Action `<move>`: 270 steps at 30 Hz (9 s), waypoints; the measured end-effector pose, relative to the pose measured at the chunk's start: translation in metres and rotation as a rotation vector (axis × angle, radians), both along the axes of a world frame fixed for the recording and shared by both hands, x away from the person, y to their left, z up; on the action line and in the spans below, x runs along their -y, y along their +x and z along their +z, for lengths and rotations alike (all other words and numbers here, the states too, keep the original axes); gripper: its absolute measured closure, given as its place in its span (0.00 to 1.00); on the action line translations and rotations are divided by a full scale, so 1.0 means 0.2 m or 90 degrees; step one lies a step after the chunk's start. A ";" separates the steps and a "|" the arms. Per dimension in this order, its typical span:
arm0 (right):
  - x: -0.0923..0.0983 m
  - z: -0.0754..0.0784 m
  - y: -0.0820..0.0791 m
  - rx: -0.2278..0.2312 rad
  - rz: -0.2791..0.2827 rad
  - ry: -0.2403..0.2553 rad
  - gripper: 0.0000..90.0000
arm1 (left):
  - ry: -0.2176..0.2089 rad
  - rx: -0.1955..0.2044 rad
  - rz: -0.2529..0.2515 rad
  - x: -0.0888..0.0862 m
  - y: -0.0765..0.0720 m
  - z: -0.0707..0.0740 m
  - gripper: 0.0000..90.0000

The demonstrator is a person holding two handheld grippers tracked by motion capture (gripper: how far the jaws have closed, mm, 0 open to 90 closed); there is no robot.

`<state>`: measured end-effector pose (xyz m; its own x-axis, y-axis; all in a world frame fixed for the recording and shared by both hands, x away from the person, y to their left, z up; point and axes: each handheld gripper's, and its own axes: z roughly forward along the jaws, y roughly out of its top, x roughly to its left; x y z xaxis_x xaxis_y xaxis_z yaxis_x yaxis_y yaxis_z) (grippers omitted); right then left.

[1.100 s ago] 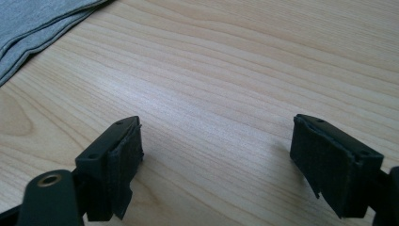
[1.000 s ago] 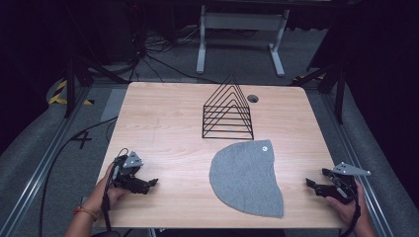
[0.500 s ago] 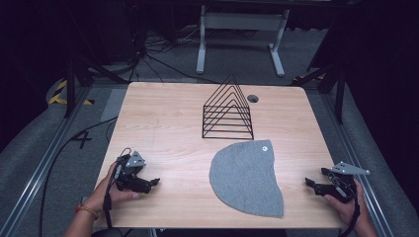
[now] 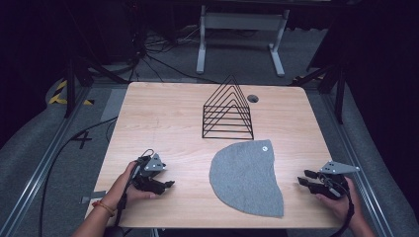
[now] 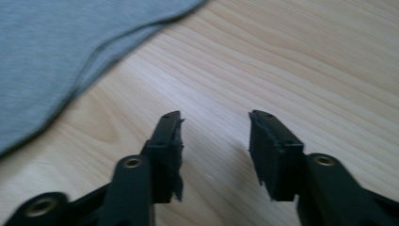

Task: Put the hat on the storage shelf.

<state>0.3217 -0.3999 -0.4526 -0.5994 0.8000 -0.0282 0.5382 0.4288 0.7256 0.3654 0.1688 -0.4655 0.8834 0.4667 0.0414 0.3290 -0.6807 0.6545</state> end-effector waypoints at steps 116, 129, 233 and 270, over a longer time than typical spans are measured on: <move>-0.78 0.11 0.35 -0.035 0.173 -0.055 0.63 | -0.090 -0.027 0.123 0.26 0.22 0.02 0.34; -0.90 0.00 0.53 -0.088 0.146 -0.055 0.35 | -0.037 -0.036 0.080 0.31 0.21 -0.01 0.31; -0.65 1.07 0.38 0.214 0.097 0.061 0.95 | -0.153 0.210 -0.063 0.58 0.37 1.12 0.95; -0.80 1.34 0.95 0.241 0.043 0.049 0.95 | -0.157 0.245 0.081 0.51 0.83 1.37 0.95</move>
<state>0.5114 -0.2409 -0.1854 -0.6092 0.7678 -0.1983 0.1991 0.3902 0.8990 0.5309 0.0670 -0.1909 0.7605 0.6074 0.2295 0.1012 -0.4601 0.8821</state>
